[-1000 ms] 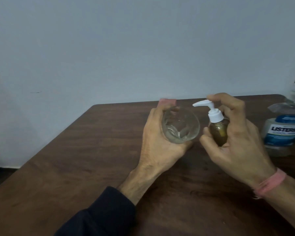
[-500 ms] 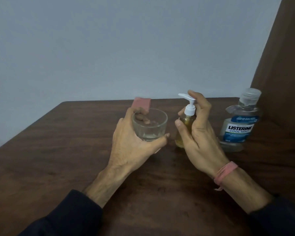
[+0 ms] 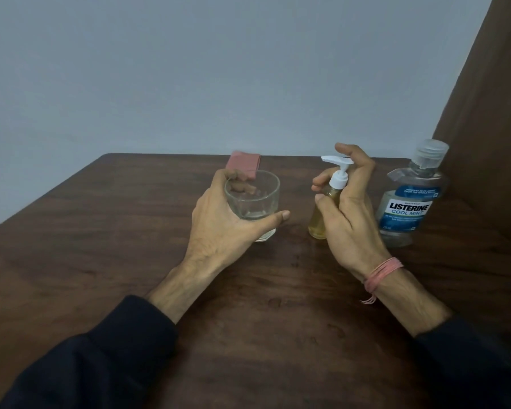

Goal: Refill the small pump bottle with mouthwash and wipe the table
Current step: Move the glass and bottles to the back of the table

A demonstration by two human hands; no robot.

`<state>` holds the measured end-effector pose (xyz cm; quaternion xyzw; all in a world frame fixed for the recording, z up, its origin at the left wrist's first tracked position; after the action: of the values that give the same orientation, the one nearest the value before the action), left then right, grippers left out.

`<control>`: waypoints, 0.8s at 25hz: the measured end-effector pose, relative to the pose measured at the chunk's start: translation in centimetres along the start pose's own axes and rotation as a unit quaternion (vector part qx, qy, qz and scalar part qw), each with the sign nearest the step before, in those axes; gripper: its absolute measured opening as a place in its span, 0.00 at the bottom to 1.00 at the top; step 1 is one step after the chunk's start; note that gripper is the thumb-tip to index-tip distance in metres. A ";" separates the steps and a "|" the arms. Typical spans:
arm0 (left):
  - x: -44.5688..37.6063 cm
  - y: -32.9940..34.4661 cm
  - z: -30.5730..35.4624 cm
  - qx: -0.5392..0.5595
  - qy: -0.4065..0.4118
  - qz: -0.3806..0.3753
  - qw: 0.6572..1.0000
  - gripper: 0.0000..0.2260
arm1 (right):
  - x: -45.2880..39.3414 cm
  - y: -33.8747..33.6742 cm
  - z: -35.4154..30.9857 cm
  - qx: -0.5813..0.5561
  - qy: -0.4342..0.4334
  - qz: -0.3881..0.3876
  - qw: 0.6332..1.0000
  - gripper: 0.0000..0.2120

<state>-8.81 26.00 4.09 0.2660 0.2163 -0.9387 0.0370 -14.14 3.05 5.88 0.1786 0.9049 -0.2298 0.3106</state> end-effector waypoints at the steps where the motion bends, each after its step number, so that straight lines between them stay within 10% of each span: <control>1: 0.0 0.1 -0.1 -0.001 0.001 -0.004 1.000 0.40 | -0.1 0.0 0.1 0.000 0.000 -0.001 1.000 0.37; 16: 1.1 -0.7 0.9 -0.039 0.009 -0.071 0.997 0.59 | 0.1 -0.1 -0.3 0.063 0.081 -0.046 0.994 0.37; 20: 3.1 -4.5 4.5 -0.134 0.250 0.021 0.959 0.30 | 0.0 -1.0 -2.0 0.120 0.059 -0.043 0.990 0.36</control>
<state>-14.48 28.29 7.64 0.4895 0.3372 -0.8033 0.0370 -15.61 3.29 7.61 0.1883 0.8946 -0.3386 0.2227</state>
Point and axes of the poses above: each hand's wrist, its own x-axis away from the middle knuckle, its own y-axis out of the palm, z = x × y, the point moved 9 cm from there along -x, towards the middle knuckle, and after that the axes turned 1 degree about x, right-handed, at the moved point
